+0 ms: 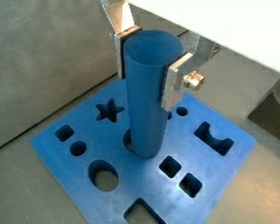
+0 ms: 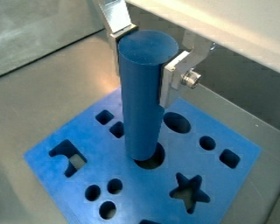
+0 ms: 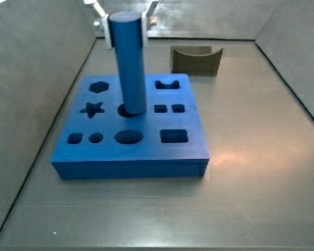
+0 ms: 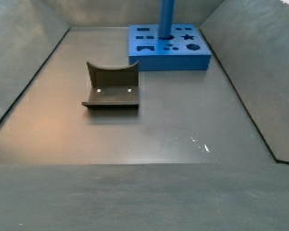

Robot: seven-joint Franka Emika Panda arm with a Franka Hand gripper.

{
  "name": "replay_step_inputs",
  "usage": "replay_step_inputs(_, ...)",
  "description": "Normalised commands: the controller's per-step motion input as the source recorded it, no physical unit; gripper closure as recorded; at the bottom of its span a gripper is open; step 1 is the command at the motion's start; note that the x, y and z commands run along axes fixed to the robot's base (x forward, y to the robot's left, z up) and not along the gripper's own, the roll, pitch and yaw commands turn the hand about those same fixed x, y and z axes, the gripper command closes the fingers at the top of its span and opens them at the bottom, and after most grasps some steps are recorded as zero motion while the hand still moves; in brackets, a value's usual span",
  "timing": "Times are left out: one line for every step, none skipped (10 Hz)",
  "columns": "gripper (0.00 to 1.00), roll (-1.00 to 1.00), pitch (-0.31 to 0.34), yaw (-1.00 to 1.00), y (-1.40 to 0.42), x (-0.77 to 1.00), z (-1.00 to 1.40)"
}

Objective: Insert the round object.

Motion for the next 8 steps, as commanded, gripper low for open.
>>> replay_step_inputs(1.00, 0.00, -0.020, -0.09, 0.00, -0.26, -0.22)
replay_step_inputs(1.00, 0.00, -0.020, -0.06, 0.00, -0.19, -0.14)
replay_step_inputs(1.00, 0.02, -0.046, 0.00, 0.00, -0.25, -0.21)
replay_step_inputs(1.00, 0.06, -0.107, -0.03, -0.09, -0.17, -0.45)
replay_step_inputs(1.00, 0.00, -0.121, -0.04, -0.15, 0.00, -0.48)
replay_step_inputs(1.00, 0.00, -0.069, -0.06, 0.00, 0.08, -0.53)
replay_step_inputs(1.00, 0.05, -0.010, -0.12, 0.01, 0.07, -0.53)
replay_step_inputs(1.00, 0.04, 0.000, -0.15, 0.08, 0.11, -0.50)
